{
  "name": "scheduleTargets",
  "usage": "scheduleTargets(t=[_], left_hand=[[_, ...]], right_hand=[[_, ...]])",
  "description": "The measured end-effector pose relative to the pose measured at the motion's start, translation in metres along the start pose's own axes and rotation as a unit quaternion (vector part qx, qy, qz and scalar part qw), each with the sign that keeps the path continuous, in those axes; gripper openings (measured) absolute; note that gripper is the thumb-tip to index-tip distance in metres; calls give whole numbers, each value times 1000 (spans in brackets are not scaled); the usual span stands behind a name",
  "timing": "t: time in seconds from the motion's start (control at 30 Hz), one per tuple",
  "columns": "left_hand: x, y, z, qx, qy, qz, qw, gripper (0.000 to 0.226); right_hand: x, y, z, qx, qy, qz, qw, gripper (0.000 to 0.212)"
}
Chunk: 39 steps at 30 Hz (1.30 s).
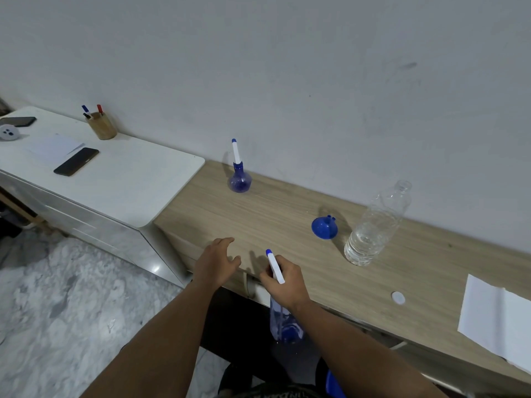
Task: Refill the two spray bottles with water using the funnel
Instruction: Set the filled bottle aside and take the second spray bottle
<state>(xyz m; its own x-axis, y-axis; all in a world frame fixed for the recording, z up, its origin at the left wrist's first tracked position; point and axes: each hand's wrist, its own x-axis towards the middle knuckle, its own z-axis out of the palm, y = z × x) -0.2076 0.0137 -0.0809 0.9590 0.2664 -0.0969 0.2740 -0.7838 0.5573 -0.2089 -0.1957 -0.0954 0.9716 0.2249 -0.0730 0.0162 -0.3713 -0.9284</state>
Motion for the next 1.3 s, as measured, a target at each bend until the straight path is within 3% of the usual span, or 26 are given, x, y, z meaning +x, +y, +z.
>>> scheduleTargets(t=[0.2, 0.43, 0.57, 0.77, 1.3], left_hand=[[2, -1, -1, 3, -2, -1, 1000, 58], [5, 1, 0, 0, -8, -6, 1000, 58], [6, 1, -1, 1, -14, -8, 1000, 59], [9, -1, -4, 4, -13, -12, 1000, 59], [31, -16, -15, -6, -29, -12, 999, 58]], right_hand=[[0, -1, 0, -5, -1, -17, 1000, 20], [6, -1, 5, -35, -67, 92, 993, 27], [7, -1, 6, -58, -83, 104, 989, 28], [14, -5, 8, -54, -73, 113, 989, 23], [39, -15, 23, -71, -46, 154, 984, 43]])
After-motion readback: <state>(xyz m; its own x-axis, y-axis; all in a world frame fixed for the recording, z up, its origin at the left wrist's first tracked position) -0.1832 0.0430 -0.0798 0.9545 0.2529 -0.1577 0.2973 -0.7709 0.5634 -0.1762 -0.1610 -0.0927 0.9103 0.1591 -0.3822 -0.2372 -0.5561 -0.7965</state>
